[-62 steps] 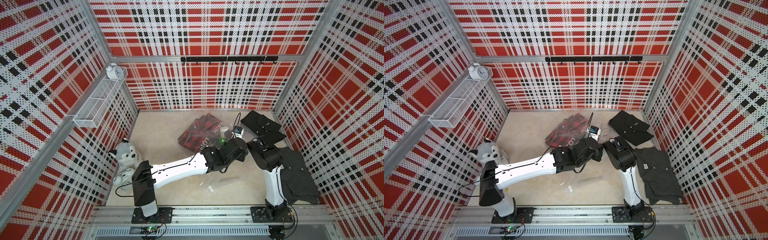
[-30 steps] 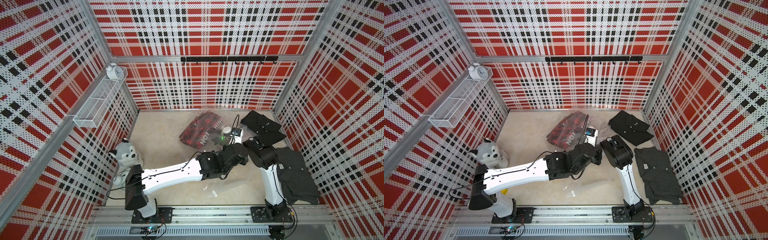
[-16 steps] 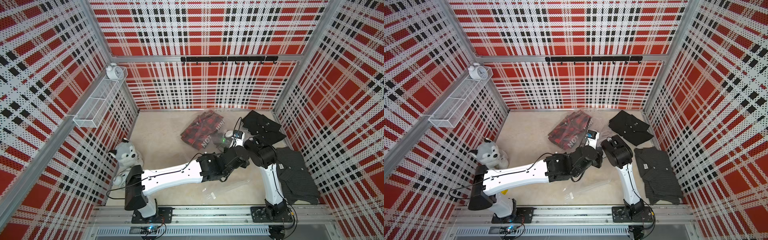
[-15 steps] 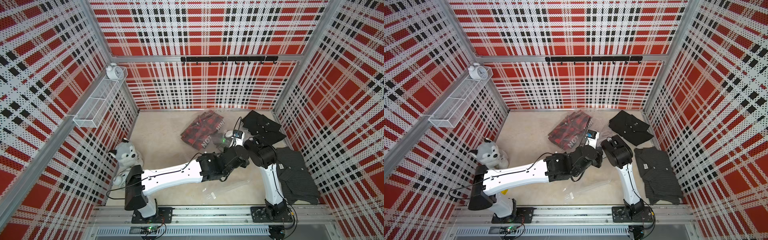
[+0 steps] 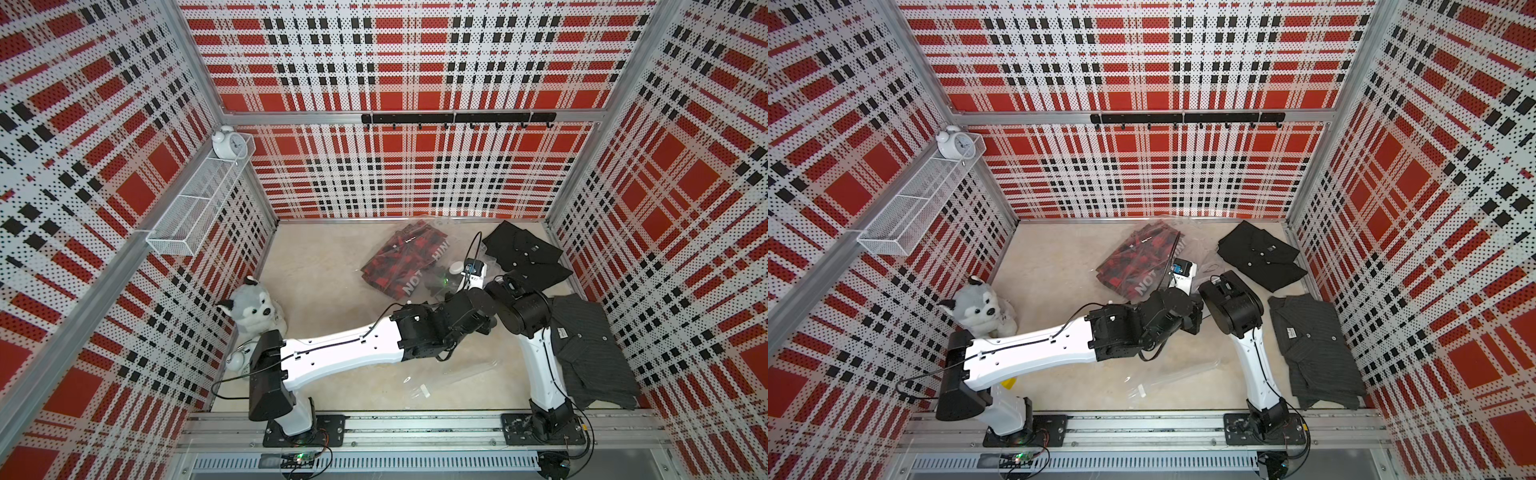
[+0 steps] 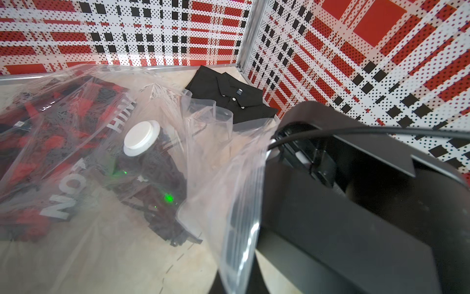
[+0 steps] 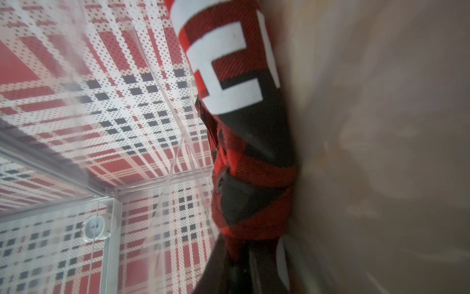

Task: Place the folded shirt into the vacuum bag
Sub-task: Place the shirt in the vacuum bag.

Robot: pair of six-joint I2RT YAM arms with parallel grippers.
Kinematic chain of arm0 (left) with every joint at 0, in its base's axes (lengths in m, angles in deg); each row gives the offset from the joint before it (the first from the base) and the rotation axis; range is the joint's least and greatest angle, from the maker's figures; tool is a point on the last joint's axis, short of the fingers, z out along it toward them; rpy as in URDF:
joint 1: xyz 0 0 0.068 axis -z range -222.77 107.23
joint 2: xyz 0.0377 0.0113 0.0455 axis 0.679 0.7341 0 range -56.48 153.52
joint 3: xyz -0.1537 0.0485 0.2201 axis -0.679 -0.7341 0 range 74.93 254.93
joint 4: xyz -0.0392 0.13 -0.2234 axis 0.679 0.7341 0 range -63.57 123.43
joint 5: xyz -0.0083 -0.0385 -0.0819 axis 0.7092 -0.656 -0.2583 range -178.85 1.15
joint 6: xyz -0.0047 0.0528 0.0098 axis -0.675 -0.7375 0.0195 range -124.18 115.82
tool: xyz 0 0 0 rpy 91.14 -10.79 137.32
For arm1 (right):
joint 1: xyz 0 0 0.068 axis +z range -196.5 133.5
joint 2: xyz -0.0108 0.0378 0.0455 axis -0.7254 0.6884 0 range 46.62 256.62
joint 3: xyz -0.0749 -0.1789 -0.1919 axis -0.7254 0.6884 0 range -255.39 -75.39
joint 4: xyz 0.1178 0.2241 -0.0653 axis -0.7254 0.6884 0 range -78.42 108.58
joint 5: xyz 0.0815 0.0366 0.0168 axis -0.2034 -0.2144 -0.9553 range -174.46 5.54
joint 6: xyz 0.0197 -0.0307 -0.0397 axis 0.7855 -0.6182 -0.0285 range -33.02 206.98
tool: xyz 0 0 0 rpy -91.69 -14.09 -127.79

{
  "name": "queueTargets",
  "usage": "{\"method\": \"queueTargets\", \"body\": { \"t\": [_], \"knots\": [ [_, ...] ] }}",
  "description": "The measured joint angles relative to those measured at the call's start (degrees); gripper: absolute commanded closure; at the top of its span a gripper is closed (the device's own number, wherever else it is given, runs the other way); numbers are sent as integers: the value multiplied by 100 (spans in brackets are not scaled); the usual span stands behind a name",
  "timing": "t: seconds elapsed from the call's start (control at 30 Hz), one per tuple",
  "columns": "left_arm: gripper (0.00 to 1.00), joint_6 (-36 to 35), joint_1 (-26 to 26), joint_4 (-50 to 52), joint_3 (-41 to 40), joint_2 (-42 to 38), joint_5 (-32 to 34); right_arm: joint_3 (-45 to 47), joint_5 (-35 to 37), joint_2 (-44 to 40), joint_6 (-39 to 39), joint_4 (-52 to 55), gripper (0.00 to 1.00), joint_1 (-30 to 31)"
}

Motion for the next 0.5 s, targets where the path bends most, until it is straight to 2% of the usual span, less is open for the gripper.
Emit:
{"method": "queueTargets", "body": {
  "t": [0.2, 0.37, 0.5],
  "knots": [
    [100, -4, -146, -42, -111, -111, -61, -153, -63, 39, -153, 4, 65, 55],
    [100, 0, -682, -699, -260, -216, -358, 181, -243, -195, -634, 302, 45, 151],
    [100, -2, -1082, -1078, -260, -216, -531, 562, -435, -616, -1067, 560, 43, 243]
  ]
}}
